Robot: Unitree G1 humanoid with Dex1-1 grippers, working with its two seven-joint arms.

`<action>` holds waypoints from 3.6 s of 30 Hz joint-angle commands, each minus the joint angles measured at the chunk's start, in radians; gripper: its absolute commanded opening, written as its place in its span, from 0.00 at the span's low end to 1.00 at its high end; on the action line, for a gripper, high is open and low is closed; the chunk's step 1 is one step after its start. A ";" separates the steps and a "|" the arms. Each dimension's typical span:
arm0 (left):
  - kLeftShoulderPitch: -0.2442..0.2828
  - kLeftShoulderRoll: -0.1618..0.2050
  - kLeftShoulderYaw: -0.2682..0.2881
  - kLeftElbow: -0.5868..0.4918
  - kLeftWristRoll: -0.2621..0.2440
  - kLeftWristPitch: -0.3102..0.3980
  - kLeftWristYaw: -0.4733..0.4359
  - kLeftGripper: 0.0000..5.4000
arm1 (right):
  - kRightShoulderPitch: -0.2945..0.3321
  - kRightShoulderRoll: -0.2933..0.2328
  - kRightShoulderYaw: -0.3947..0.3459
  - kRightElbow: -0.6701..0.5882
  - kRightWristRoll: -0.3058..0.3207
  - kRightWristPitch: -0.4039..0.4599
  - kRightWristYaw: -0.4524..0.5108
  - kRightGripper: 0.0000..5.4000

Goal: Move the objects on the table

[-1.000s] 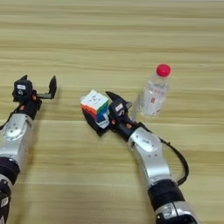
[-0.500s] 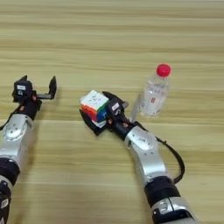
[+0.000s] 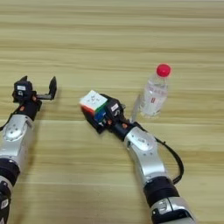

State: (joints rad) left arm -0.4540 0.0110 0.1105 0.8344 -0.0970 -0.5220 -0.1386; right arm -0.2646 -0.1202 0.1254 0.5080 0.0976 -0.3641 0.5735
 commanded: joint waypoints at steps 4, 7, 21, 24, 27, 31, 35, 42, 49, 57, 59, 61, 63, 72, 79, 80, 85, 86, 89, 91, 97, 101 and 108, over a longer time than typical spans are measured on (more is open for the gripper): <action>0.004 -0.002 -0.003 -0.006 0.008 0.014 0.007 1.00 | 0.016 -0.001 -0.002 -0.111 0.008 0.014 -0.007 0.62; 0.003 -0.002 -0.002 -0.003 0.008 0.014 0.007 1.00 | 0.029 -0.003 -0.005 -0.181 0.017 0.036 -0.013 0.62; -0.001 -0.001 0.001 0.004 0.010 0.013 0.005 1.00 | 0.045 -0.041 -0.077 -0.467 0.078 0.153 -0.072 0.62; -0.002 -0.001 0.001 0.006 0.010 0.013 0.005 1.00 | 0.032 -0.066 -0.131 -0.526 0.100 0.177 -0.103 0.62; -0.002 -0.001 0.001 0.007 0.010 0.013 0.005 1.00 | 0.025 -0.088 -0.173 -0.572 0.117 0.195 -0.124 0.62; -0.003 0.000 0.002 0.008 0.010 0.012 0.006 1.00 | 0.022 -0.117 -0.219 -0.622 0.135 0.210 -0.144 0.62; -0.004 0.000 0.002 0.010 0.011 0.012 0.007 1.00 | 0.024 -0.150 -0.277 -0.638 0.148 0.216 -0.164 0.62; -0.011 -0.001 0.003 0.020 0.011 0.010 0.009 1.00 | 0.022 -0.222 -0.409 -0.640 0.177 0.217 -0.207 0.62; -0.015 0.000 0.005 0.024 0.011 0.008 0.010 1.00 | 0.008 -0.284 -0.521 -0.567 0.180 0.227 -0.271 0.62; -0.013 0.005 0.007 0.022 0.008 0.008 0.006 1.00 | 0.027 -0.280 -0.519 -0.473 0.133 0.261 -0.326 0.62; -0.013 0.005 0.008 0.022 0.008 0.008 0.005 1.00 | 0.026 -0.273 -0.517 -0.430 0.122 0.277 -0.348 0.62; -0.013 0.006 0.008 0.022 0.008 0.008 0.005 1.00 | 0.022 -0.270 -0.516 -0.388 0.112 0.285 -0.366 0.62; -0.013 0.006 0.008 0.022 0.008 0.009 0.005 1.00 | 0.022 -0.267 -0.509 -0.358 0.103 0.294 -0.378 0.62; -0.013 0.005 0.008 0.023 0.008 0.007 0.007 1.00 | 0.052 -0.249 -0.467 -0.199 0.061 0.264 -0.393 0.62; -0.012 0.008 0.008 0.023 0.010 0.007 0.006 1.00 | 0.059 -0.231 -0.451 -0.103 0.054 0.266 -0.402 0.62; -0.012 0.009 0.008 0.023 0.010 0.007 0.005 1.00 | 0.059 -0.229 -0.450 -0.095 0.051 0.266 -0.405 0.62; -0.012 0.009 0.008 0.025 0.010 0.006 0.006 1.00 | 0.059 -0.222 -0.440 -0.061 0.044 0.274 -0.419 0.62; -0.012 0.008 0.008 0.025 0.010 0.006 0.006 1.00 | 0.059 -0.221 -0.438 -0.054 0.044 0.272 -0.420 0.62; -0.012 0.008 0.007 0.025 0.011 0.006 0.007 1.00 | 0.060 -0.221 -0.432 -0.041 0.032 0.274 -0.436 0.62; -0.012 0.008 0.007 0.025 0.011 0.006 0.007 1.00 | 0.058 -0.223 -0.433 -0.029 0.030 0.277 -0.446 0.62; -0.014 0.008 0.007 0.028 0.012 0.005 0.007 1.00 | 0.050 -0.229 -0.426 -0.008 0.023 0.279 -0.457 0.62; -0.016 0.009 0.007 0.030 0.012 0.005 0.007 1.00 | 0.048 -0.229 -0.421 0.004 0.019 0.281 -0.460 0.62; -0.014 0.009 0.006 0.030 0.013 0.004 0.007 1.00 | 0.047 -0.223 -0.418 0.001 0.026 0.271 -0.450 0.75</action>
State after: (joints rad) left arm -0.4561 0.0148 0.1159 0.8565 -0.0885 -0.5188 -0.1356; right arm -0.2185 -0.3465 -0.2979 0.5086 0.1232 -0.0976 0.1177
